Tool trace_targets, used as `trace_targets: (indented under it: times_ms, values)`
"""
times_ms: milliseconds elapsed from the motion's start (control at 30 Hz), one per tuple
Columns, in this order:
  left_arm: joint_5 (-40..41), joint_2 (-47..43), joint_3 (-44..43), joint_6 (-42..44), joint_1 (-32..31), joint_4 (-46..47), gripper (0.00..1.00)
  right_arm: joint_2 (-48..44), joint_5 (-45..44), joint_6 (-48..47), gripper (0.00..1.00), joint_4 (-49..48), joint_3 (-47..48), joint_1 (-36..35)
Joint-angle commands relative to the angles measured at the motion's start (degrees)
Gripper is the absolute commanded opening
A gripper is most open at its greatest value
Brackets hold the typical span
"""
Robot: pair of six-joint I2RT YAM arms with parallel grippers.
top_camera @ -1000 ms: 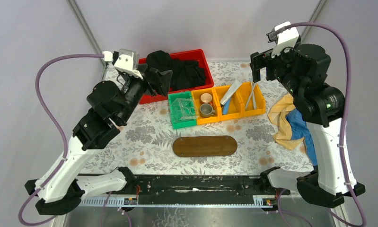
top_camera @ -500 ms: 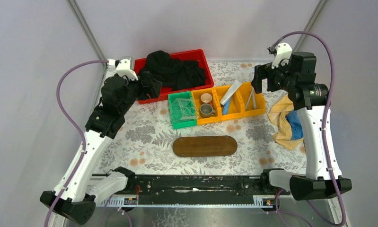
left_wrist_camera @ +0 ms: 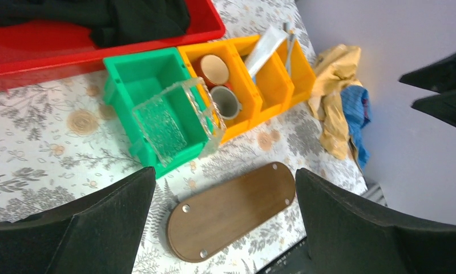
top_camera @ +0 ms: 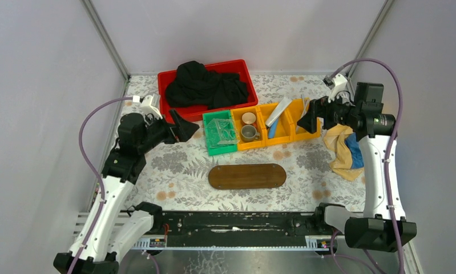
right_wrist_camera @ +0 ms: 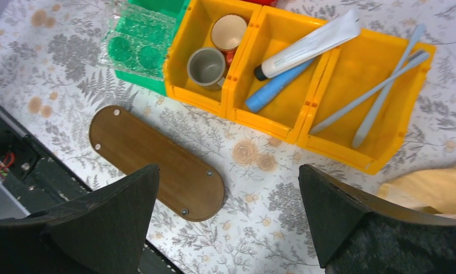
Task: Prepare toiletry sets of a toothbrush and toothpaste on the tray
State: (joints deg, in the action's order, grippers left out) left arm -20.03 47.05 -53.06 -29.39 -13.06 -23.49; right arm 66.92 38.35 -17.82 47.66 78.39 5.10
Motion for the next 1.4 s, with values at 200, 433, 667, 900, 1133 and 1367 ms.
trace_targets:
  times_ms: [200, 433, 667, 900, 1133, 1367]
  values:
    - [-10.9, -6.29, 2.51, -5.92, 1.05, 0.28, 1.0, -5.95, 10.48, -4.61, 0.99, 4.03, -1.82, 5.42]
    - [-13.78, -10.77, 8.04, -7.93, 1.15, 0.07, 1.0, -9.98, 13.69, -7.14, 0.99, 9.97, -3.47, 5.75]
    - [-14.53, -16.13, 9.81, -17.85, 1.15, 4.06, 0.99, -15.68, 18.59, -6.18, 0.99, 7.9, -6.77, 5.79]
    - [-8.74, -22.95, 18.56, -31.61, 1.11, 12.28, 0.92, -17.96, 24.08, 0.74, 0.99, -3.11, -12.71, 5.79]
    - [-8.83, -19.13, 22.65, -32.03, 0.97, 18.13, 0.83, -21.43, 23.9, 6.7, 0.99, -15.98, -24.02, 5.79]
    - [-7.5, -5.65, 27.48, -31.11, -2.88, 34.42, 0.67, -22.18, 22.69, 8.6, 0.99, -25.03, -31.55, 5.79]
